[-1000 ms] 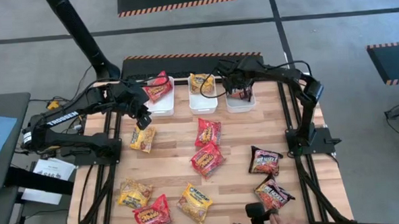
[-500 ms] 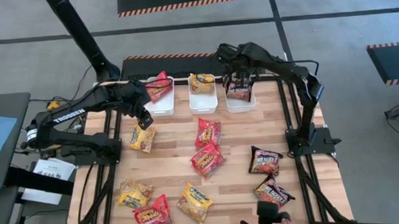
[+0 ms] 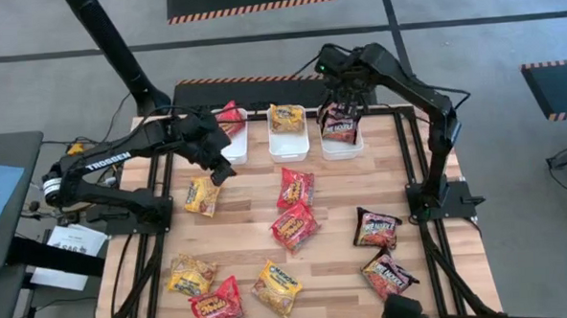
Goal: Sort Maruchan noodles
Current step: Put the orange noodle pack into the left white bin
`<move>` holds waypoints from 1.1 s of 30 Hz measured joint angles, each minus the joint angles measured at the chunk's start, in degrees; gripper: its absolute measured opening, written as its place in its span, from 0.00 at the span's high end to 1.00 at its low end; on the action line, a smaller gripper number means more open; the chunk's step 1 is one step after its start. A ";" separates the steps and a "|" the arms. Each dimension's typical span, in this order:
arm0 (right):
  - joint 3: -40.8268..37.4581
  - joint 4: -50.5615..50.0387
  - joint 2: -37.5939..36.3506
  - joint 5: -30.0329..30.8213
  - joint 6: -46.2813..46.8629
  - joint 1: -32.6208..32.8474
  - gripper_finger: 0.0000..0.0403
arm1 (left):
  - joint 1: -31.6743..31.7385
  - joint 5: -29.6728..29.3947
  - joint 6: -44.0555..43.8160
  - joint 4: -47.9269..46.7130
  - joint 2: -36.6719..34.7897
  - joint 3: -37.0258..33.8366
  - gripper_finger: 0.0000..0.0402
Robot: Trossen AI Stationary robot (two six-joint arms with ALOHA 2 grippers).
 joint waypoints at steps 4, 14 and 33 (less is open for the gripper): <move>4.02 -0.15 0.00 -0.04 -0.49 1.78 0.66 | -1.04 0.17 -3.69 1.29 -0.03 0.00 0.50; 10.15 0.97 -3.20 -0.01 -1.55 8.35 0.66 | -6.22 0.33 -12.24 7.00 0.83 0.00 0.50; 10.15 0.01 -13.63 -0.52 1.34 18.66 0.66 | -14.32 5.70 -20.42 26.17 20.43 0.00 0.50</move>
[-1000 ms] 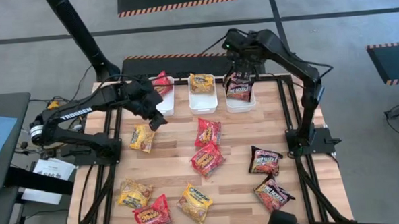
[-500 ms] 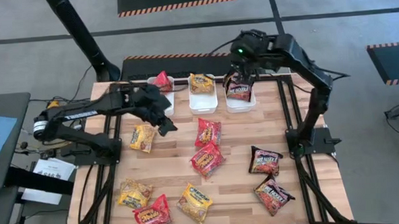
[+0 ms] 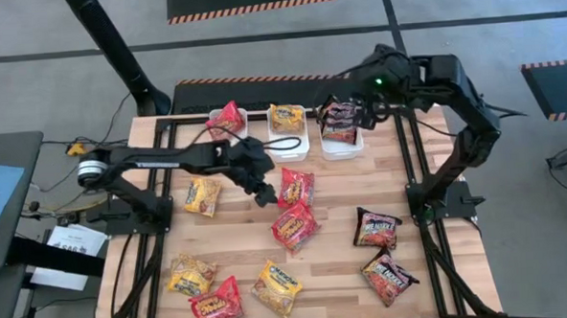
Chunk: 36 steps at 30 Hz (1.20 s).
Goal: Sort Maruchan noodles
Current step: Put the orange noodle pack into the left white bin
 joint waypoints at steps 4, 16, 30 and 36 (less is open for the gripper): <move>-0.02 0.02 -0.84 -0.04 0.04 1.52 0.66 | -0.78 1.61 -1.80 0.42 3.91 0.00 0.50; 0.00 0.03 -1.30 -0.02 0.15 4.16 0.66 | -4.50 5.28 -7.99 6.37 13.80 0.00 0.50; 0.00 0.02 -1.30 -0.04 0.13 4.19 0.66 | -5.85 3.52 -9.02 7.91 15.18 0.00 0.50; -0.01 0.02 -1.30 -0.04 0.13 4.19 0.66 | -4.00 5.73 -9.30 7.95 15.05 0.00 0.50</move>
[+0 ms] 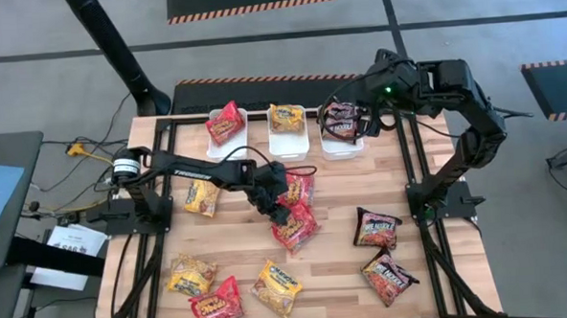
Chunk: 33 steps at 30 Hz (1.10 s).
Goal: Sort Maruchan noodles
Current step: Put the orange noodle pack into the left white bin
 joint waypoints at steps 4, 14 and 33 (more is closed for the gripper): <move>-0.01 0.00 0.00 0.00 0.00 0.00 0.66 | 1.24 1.33 -0.82 -0.10 -0.02 0.00 0.50; -0.01 0.00 0.00 -2.84 2.87 -0.02 0.66 | -0.33 -2.37 -0.42 -1.48 -0.02 0.00 0.50; -0.03 0.03 0.00 -2.99 2.91 -0.03 0.66 | -2.76 -4.09 -4.19 4.69 2.50 -0.99 0.50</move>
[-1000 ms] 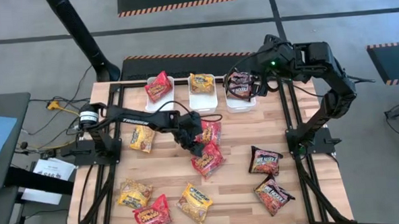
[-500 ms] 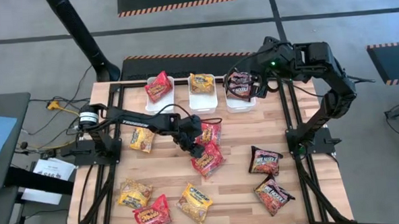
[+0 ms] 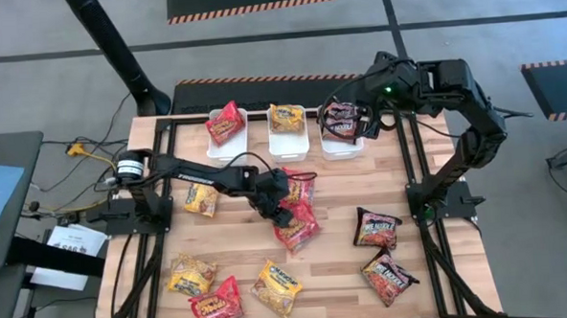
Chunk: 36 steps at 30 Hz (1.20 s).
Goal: Sort Maruchan noodles
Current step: Put the orange noodle pack into the left white bin
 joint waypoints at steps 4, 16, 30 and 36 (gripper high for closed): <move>0.00 -0.03 0.00 -0.01 0.02 0.01 0.66 | -0.58 1.16 -1.27 0.44 2.53 0.03 0.50; 0.00 0.00 0.00 -0.02 0.04 -0.06 0.66 | -1.92 -1.25 -2.21 1.13 3.21 0.18 0.69; 0.00 -0.02 0.00 0.00 0.04 -0.06 0.66 | -2.17 1.43 -0.65 7.42 3.19 0.18 1.00; 0.00 -0.01 0.00 0.00 0.04 -0.06 0.66 | -3.70 0.44 0.91 8.06 0.84 0.18 1.00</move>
